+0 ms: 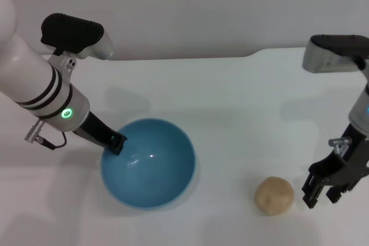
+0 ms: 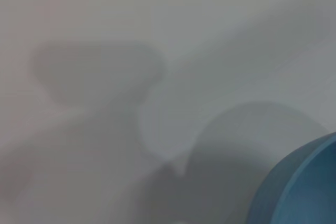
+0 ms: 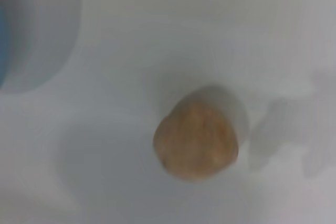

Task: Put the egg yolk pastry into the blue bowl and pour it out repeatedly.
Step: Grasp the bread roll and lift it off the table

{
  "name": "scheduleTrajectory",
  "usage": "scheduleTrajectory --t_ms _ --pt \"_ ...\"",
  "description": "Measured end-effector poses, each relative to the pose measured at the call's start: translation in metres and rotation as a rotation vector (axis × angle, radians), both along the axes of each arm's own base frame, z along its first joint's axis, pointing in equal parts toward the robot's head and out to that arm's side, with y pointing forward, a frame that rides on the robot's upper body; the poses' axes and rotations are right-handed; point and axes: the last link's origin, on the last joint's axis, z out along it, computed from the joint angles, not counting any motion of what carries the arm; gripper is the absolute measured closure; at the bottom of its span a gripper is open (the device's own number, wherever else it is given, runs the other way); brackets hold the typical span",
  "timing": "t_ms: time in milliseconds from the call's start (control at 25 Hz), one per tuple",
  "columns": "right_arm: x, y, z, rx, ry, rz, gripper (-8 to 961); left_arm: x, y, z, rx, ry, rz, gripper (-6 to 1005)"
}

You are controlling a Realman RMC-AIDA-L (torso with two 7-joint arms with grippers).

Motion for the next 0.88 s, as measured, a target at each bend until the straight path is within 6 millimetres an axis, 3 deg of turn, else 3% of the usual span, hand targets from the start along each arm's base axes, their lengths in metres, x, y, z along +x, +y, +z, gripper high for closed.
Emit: scheduleTrajectory --t_ms 200,880 --pt "0.003 0.005 -0.011 0.012 -0.071 0.092 487 0.001 0.0 -0.001 0.013 -0.044 0.006 1001" --pt "-0.007 0.009 -0.033 0.067 0.069 0.149 486 -0.003 -0.002 -0.003 0.01 -0.044 0.02 1000"
